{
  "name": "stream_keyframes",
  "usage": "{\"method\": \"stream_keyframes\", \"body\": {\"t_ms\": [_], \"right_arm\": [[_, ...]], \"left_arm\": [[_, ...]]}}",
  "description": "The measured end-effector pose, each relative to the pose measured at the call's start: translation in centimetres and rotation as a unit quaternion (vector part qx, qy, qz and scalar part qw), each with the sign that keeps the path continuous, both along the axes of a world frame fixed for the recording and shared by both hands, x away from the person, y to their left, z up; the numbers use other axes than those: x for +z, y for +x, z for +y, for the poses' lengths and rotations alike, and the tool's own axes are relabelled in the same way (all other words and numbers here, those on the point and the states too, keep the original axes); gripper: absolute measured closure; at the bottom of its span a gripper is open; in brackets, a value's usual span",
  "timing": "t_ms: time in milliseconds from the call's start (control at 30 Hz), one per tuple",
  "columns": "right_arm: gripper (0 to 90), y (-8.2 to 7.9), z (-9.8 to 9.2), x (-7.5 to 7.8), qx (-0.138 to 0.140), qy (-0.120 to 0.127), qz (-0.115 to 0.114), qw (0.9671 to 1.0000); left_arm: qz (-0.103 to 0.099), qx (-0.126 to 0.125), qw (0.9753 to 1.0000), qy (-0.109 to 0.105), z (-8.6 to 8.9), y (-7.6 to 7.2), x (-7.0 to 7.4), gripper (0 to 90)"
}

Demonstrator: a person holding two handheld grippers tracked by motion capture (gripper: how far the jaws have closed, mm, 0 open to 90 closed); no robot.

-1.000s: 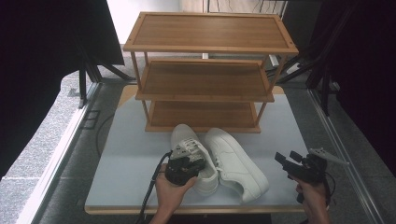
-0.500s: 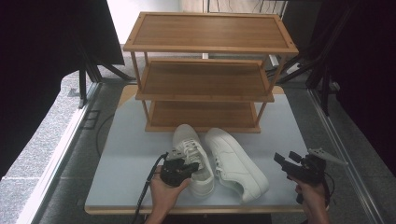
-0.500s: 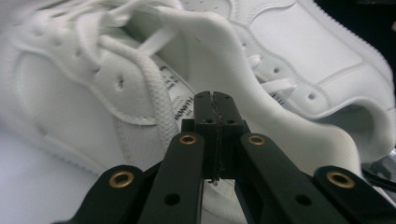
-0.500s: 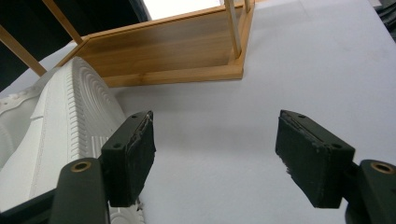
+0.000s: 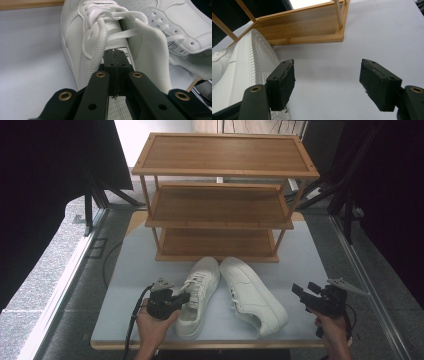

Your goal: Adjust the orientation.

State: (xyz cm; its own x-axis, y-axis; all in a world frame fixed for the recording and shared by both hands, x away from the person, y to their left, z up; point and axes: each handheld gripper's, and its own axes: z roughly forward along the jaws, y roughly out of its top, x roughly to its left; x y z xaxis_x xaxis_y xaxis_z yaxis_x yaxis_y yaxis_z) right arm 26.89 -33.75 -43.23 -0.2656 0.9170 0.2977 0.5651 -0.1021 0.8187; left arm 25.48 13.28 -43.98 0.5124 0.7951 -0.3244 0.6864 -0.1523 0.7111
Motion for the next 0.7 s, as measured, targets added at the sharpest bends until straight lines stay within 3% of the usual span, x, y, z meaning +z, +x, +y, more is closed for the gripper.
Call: {"method": "stream_keyframes", "body": {"t_ms": [133, 333, 367, 400, 433, 500, 533, 633, 667, 700], "right_arm": [[28.1, 0.1, 0.1, -0.2, -0.001, 0.001, 0.002, 1.0], [29.2, 0.1, 0.8, 0.1, 0.006, -0.006, -0.01, 0.9999], [29.9, -0.1, 1.2, 0.3, 0.012, -0.009, -0.016, 0.9998], [31.8, -0.4, 2.2, 0.9, 0.032, -0.02, -0.032, 0.9988], [33.5, -0.6, 2.5, 1.1, 0.038, -0.022, -0.036, 0.9984], [37.1, -0.8, 3.0, 1.3, 0.049, -0.026, -0.042, 0.9976], [44.7, -1.2, 4.1, 1.8, 0.075, -0.032, -0.052, 0.9953], [49.7, -1.5, 4.9, 2.1, 0.094, -0.032, -0.058, 0.9933], [55.1, -2.0, 5.7, 2.5, 0.113, -0.037, -0.068, 0.9906], [58.0, -2.3, 6.1, 2.7, 0.127, -0.039, -0.072, 0.9885]], "left_arm": [[0.006, -0.006, 0.9999, -0.011, 0.7, 0.4, -0.1, 90.0], [-0.01, -0.031, 0.999, -0.03, 0.4, 0.1, -0.1, 82.0], [-0.015, -0.035, 0.9987, -0.034, 0.3, -0.1, 0.0, 82.0], [-0.007, -0.051, 0.9969, -0.059, 0.5, -0.2, 0.1, 70.0], [-0.008, -0.059, 0.996, -0.066, 0.4, -0.2, 0.3, 64.6], [-0.017, -0.056, 0.9961, -0.066, 0.4, -0.5, 0.6, 59.9], [-0.024, -0.056, 0.9955, -0.073, 0.5, -0.7, 0.9, 56.2], [-0.043, -0.049, 0.994, -0.088, 0.8, -1.2, 1.8, 52.3], [-0.055, -0.048, 0.9919, -0.104, 1.2, -1.6, 2.4, 50.8], [-0.055, -0.048, 0.9919, -0.104, 1.2, -1.6, 2.4, 50.0]]}}
